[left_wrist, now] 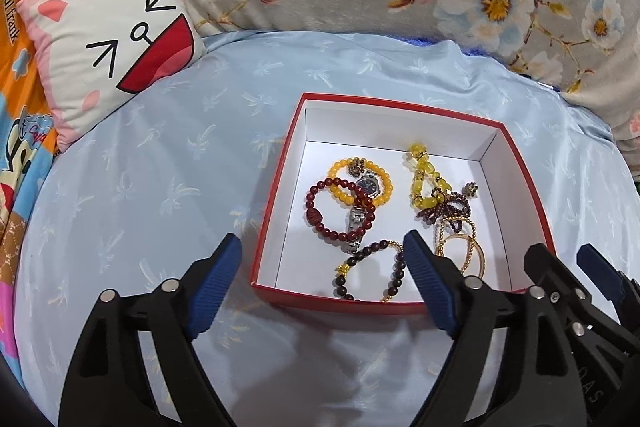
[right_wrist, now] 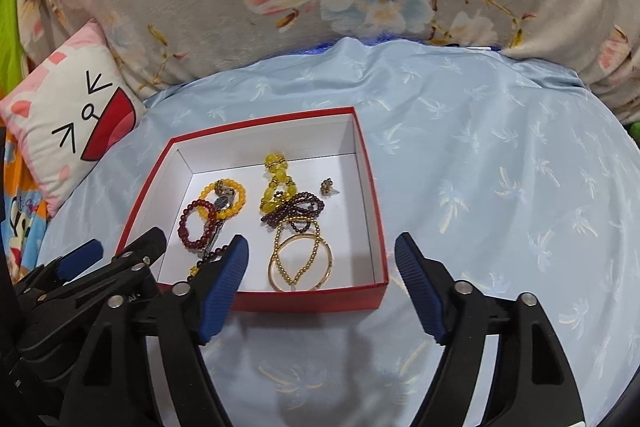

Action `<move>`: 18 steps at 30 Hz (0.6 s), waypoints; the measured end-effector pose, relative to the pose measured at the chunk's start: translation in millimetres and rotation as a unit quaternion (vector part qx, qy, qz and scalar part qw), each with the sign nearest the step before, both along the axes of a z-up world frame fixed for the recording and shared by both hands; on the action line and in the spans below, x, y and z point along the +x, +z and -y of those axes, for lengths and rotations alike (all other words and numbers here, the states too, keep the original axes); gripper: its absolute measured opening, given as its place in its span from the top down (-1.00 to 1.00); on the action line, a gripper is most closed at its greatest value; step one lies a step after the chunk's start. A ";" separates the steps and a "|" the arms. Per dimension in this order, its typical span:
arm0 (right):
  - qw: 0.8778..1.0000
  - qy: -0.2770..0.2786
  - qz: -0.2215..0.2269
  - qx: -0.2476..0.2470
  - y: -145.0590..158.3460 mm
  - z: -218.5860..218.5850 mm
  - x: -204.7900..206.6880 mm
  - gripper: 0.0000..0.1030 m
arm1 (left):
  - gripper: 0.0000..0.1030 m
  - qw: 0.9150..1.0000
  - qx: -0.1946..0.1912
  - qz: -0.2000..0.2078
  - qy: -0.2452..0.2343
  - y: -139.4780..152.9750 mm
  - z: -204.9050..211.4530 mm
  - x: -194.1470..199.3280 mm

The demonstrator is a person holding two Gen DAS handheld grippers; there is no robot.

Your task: Organize jewelry

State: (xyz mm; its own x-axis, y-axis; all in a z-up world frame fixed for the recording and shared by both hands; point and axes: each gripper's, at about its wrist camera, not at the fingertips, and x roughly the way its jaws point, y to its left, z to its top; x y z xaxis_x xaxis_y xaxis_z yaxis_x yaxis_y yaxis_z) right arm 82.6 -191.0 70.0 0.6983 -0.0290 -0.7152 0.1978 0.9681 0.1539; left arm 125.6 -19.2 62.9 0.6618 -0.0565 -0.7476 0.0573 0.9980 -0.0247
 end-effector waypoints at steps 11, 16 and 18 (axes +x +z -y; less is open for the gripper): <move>1.000 -0.017 -0.008 -0.009 -2.6 3.7 -6.5 -0.63 | -0.81 1.000 0.009 -0.006 0.001 -2.8 -2.2 -3.8; 0.999 -0.016 -0.004 -0.030 1.5 -0.1 -10.8 -0.63 | -0.81 1.000 0.007 -0.006 0.005 -1.7 -2.5 -6.2; 0.999 -0.014 -0.004 -0.032 2.7 -0.8 -12.0 -0.63 | -0.81 1.000 0.005 -0.006 0.007 -0.7 -3.4 -7.0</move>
State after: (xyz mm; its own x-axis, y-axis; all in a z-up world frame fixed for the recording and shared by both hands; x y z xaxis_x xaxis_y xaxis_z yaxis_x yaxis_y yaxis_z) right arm 70.6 -190.3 72.8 0.6908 -0.0949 -0.7168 0.2261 0.9700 0.0894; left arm 118.6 -15.8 62.1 0.6534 -0.0408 -0.7559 0.0438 0.9989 -0.0161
